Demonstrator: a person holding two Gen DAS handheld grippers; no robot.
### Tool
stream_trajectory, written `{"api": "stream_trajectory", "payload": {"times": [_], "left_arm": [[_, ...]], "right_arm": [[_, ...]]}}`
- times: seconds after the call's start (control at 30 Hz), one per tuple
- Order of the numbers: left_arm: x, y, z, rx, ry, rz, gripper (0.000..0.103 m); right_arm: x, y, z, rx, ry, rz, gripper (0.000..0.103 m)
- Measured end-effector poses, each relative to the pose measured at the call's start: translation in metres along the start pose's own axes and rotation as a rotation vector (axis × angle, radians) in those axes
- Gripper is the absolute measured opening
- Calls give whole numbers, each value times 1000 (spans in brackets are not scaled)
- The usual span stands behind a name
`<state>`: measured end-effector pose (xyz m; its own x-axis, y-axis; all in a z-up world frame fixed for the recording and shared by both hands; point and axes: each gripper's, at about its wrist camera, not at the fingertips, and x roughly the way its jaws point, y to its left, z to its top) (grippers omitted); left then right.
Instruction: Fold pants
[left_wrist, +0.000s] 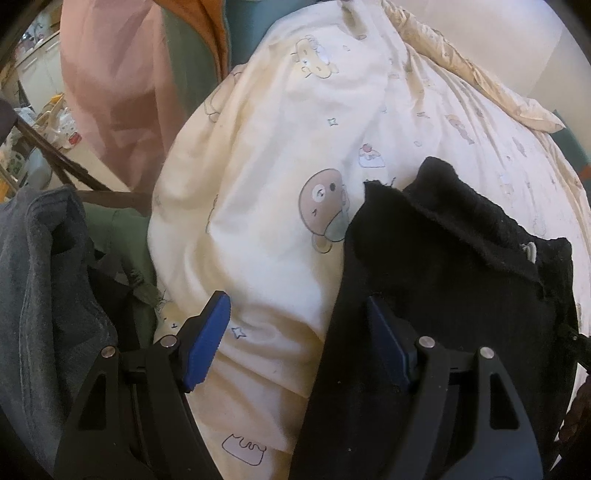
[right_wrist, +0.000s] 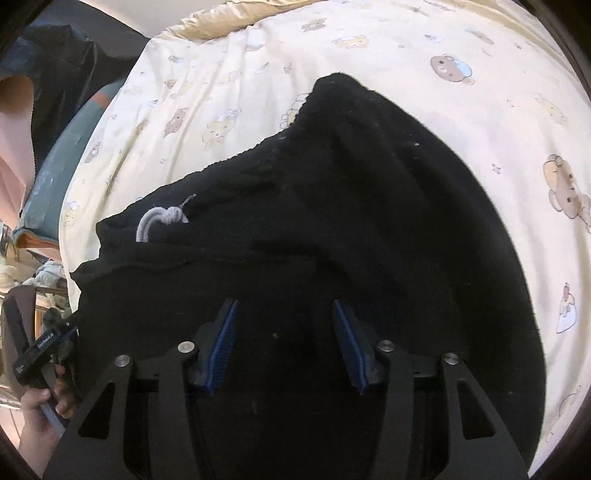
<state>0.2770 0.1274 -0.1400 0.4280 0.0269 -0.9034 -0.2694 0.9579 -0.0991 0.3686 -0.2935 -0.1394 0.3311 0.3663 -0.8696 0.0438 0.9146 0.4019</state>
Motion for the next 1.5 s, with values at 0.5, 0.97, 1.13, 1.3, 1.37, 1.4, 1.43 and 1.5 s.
{"api": "stream_trajectory", "payload": {"times": [0.5,0.97,1.13,1.3,1.37,1.4,1.43,1.5], "left_arm": [[34,-35,54,255,54,-175,70],[7,-68,59,401,-96,-192,3],[-27,-59,62,406,-165,-203,2],[-34,-79,93,412,-201,-183,2],[-22,-94,102,443,-192,-148,2],[-15,-100,106,448,-195,-130,2],[-7,-104,112,444,-196,-122,2],[4,-108,121,433,-207,-92,2]], "right_arm": [[-59,3,-2,-100,-173,-70,3],[-50,-6,-4,-109,-139,-34,3],[-80,15,-6,-205,-239,39,3],[-98,22,6,-187,-295,43,3],[-93,21,18,-179,-300,18,3],[-91,17,22,-162,-302,14,3],[-87,13,27,-145,-306,5,3],[-82,4,35,-134,-327,-9,3]]}}
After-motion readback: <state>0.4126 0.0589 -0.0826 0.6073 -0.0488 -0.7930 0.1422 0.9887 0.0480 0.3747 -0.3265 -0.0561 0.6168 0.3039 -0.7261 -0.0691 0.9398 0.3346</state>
